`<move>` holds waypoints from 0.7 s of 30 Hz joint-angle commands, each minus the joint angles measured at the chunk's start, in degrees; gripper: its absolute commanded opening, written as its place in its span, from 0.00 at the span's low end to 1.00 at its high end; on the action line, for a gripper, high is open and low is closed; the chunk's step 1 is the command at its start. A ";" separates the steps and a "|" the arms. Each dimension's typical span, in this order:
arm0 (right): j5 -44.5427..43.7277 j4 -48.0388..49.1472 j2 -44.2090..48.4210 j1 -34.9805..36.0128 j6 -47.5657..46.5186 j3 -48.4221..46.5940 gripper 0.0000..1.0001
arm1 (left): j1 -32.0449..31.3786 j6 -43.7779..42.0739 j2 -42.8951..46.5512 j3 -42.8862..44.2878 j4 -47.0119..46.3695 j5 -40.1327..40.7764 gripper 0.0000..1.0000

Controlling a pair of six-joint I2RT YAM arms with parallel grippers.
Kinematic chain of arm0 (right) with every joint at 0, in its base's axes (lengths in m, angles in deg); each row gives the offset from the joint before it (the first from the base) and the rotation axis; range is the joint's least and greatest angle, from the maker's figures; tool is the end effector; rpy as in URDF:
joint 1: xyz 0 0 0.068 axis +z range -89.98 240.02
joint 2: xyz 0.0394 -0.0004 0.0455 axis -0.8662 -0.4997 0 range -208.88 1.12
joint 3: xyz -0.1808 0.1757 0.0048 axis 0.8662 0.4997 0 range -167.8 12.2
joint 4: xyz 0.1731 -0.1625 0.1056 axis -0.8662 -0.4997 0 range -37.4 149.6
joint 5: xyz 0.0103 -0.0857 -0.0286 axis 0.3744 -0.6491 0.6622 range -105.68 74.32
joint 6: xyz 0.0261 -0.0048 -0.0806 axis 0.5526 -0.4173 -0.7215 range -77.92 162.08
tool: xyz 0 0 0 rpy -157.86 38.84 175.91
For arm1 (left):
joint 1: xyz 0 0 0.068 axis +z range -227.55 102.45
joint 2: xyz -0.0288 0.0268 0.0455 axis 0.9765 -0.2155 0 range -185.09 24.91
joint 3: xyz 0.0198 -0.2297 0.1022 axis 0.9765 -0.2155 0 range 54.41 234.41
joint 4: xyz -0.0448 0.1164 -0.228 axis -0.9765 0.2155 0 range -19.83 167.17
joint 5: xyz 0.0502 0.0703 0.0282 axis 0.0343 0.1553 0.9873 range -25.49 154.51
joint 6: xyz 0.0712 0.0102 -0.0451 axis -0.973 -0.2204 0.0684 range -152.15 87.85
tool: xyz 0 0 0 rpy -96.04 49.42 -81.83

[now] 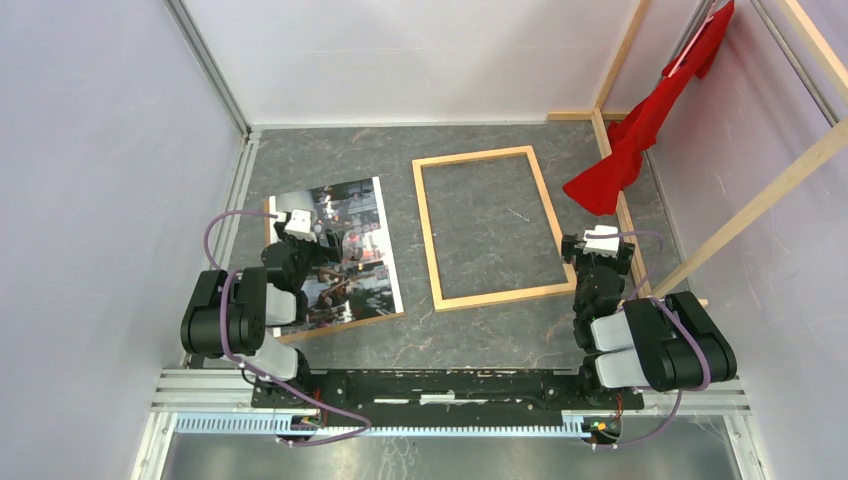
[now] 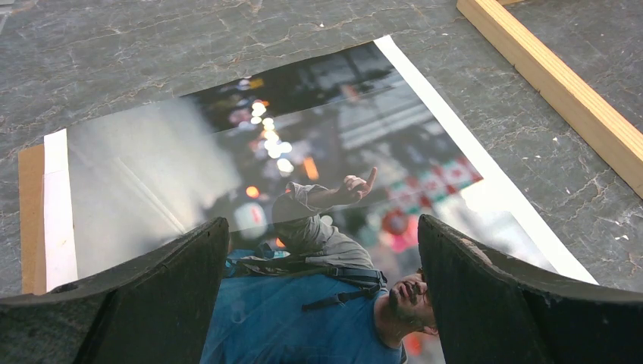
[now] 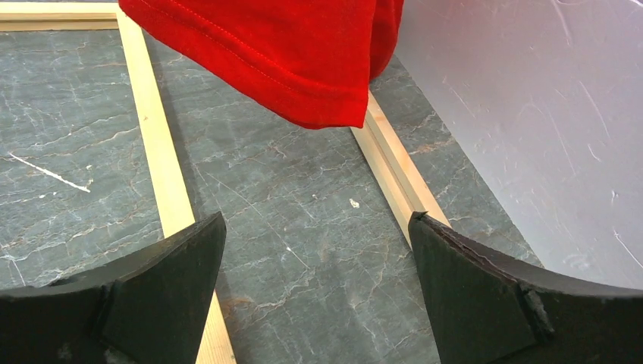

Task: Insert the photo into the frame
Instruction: Turn over the photo frame at the center of the board.

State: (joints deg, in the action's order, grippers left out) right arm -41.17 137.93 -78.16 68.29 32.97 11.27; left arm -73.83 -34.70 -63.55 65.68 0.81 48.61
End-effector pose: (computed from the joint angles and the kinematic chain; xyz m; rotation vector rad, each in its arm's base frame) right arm 0.2264 0.0005 0.1256 0.1120 1.5788 -0.3606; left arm 0.2710 -0.0028 0.1122 0.1886 1.6941 -0.1551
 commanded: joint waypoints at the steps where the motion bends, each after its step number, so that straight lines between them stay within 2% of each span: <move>1: 0.62 1.91 0.58 -0.22 -0.39 5.54 0.98 | -0.12 1.91 0.07 0.64 -3.07 0.66 1.00; 14: 0.61 1.91 0.62 -0.23 -0.39 5.56 0.98 | 0.00 2.00 0.18 0.69 -2.94 0.57 1.00; 16: -2.65 1.47 1.86 -0.05 0.56 5.39 0.98 | 0.38 2.34 0.80 0.73 -2.83 0.37 1.00; 17: -4.67 -2.76 3.71 -0.06 1.34 4.31 0.98 | 0.56 2.37 2.32 1.49 0.20 0.89 1.00; 19: -9.43 -20.99 8.90 0.01 4.59 -2.60 0.98 | 1.04 4.39 5.72 3.68 6.55 2.25 1.00; 21: -12.08 -38.27 12.10 -0.06 10.31 -11.04 0.98 | 1.84 3.23 9.84 8.44 19.47 0.28 1.00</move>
State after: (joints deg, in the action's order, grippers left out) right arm -45.46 127.59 -72.26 68.25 35.07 10.15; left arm -73.30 -34.04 -60.67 66.81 5.92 49.15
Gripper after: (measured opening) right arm 0.982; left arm 0.997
